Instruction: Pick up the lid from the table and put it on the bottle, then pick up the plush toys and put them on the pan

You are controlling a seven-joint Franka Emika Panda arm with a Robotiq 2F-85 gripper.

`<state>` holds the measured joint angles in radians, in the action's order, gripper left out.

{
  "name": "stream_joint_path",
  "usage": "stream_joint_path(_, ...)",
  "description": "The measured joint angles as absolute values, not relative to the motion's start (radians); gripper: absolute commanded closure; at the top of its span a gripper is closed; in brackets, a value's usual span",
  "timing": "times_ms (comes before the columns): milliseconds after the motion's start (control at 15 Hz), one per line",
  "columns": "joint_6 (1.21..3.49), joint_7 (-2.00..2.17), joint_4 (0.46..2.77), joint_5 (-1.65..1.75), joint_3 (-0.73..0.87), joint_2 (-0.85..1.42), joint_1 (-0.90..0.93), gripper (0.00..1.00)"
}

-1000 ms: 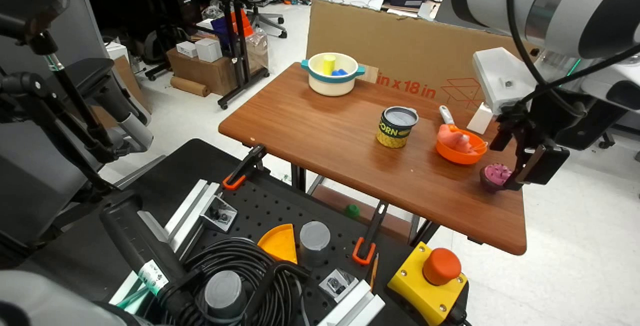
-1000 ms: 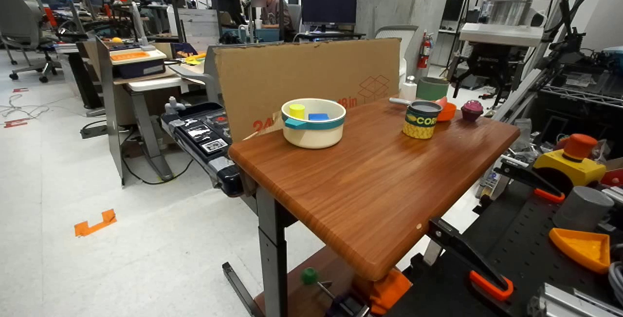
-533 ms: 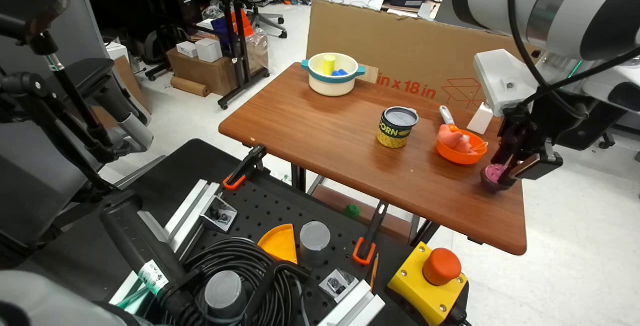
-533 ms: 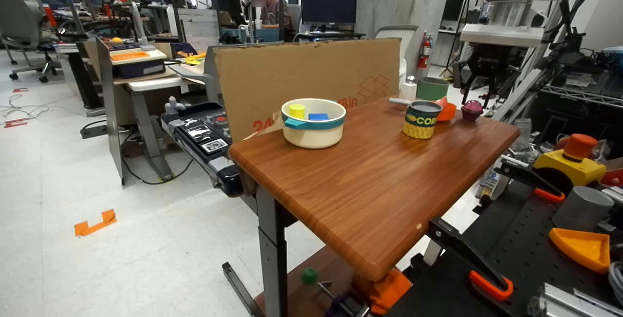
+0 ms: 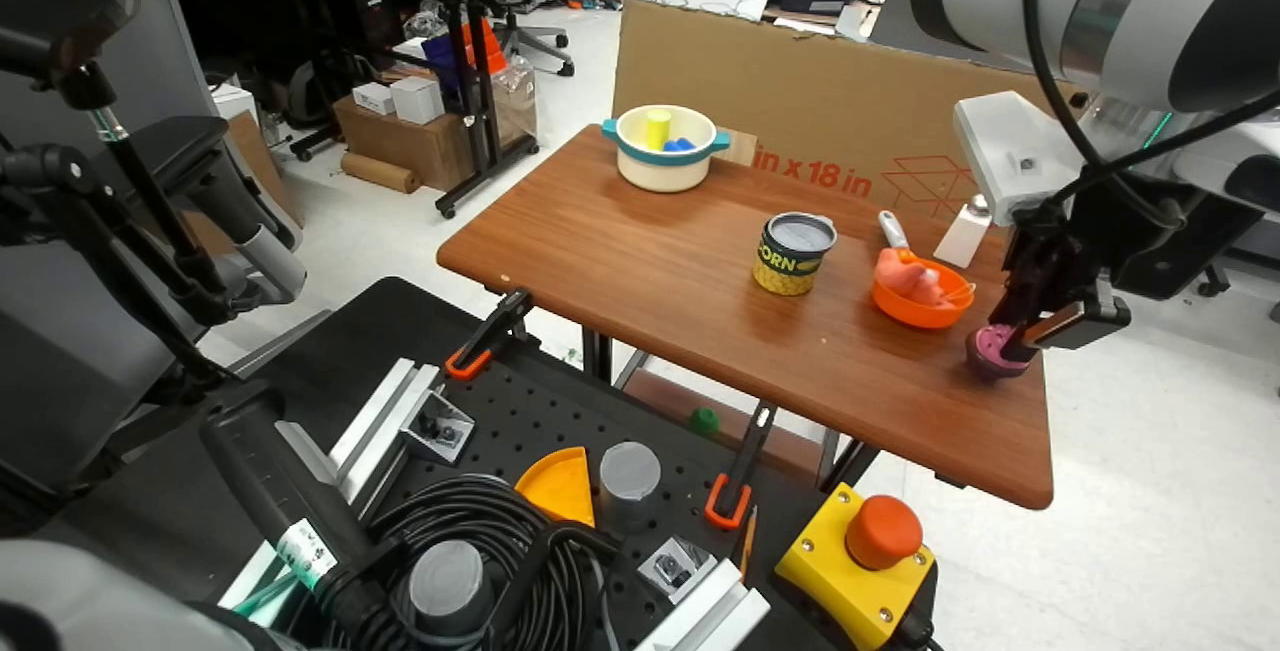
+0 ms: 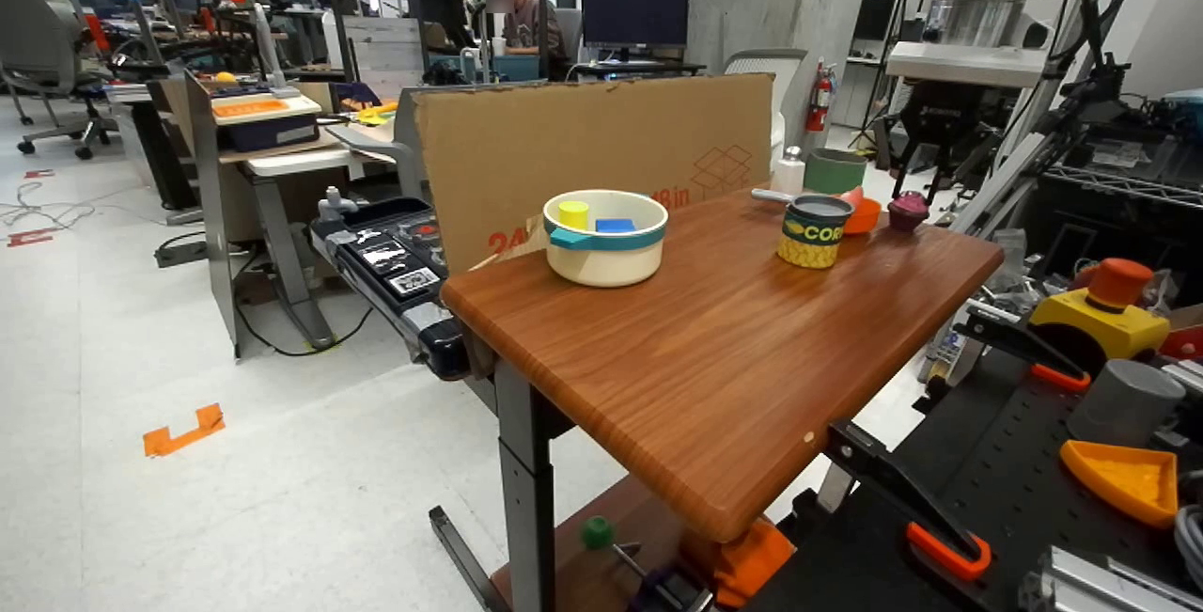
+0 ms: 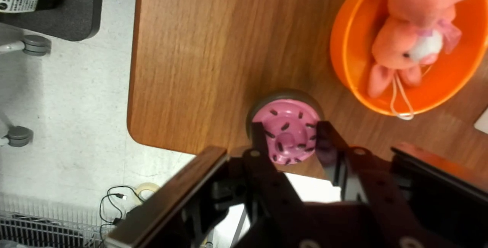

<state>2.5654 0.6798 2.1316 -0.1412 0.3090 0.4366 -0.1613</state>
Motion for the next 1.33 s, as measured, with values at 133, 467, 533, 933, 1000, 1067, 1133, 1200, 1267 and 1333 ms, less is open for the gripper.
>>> stream_joint_path(133,2.565,0.680,2.132,-0.141,0.309,0.437,-0.160,0.88)
stream_joint_path(467,2.566,0.675,2.132,-0.141,0.308,0.437,-0.146,0.88)
stream_joint_path(533,2.566,0.673,2.132,-0.141,0.308,0.436,-0.143,0.88)
stream_joint_path(933,2.568,0.647,2.145,-0.141,0.304,0.420,-0.125,0.88)
stream_joint_path(1000,2.569,0.643,2.148,-0.141,0.304,0.417,-0.123,0.88)
stream_joint_path(1067,2.569,0.638,2.150,-0.141,0.304,0.414,-0.121,0.88)
stream_joint_path(1133,2.569,0.634,2.152,-0.141,0.304,0.411,-0.120,0.88)
stream_joint_path(1200,2.570,0.630,2.155,-0.141,0.304,0.407,-0.119,0.88)
stream_joint_path(1267,2.570,0.626,2.157,-0.141,0.303,0.403,-0.119,0.88)
stream_joint_path(1333,2.570,0.622,2.160,-0.141,0.302,0.398,-0.119,0.88)
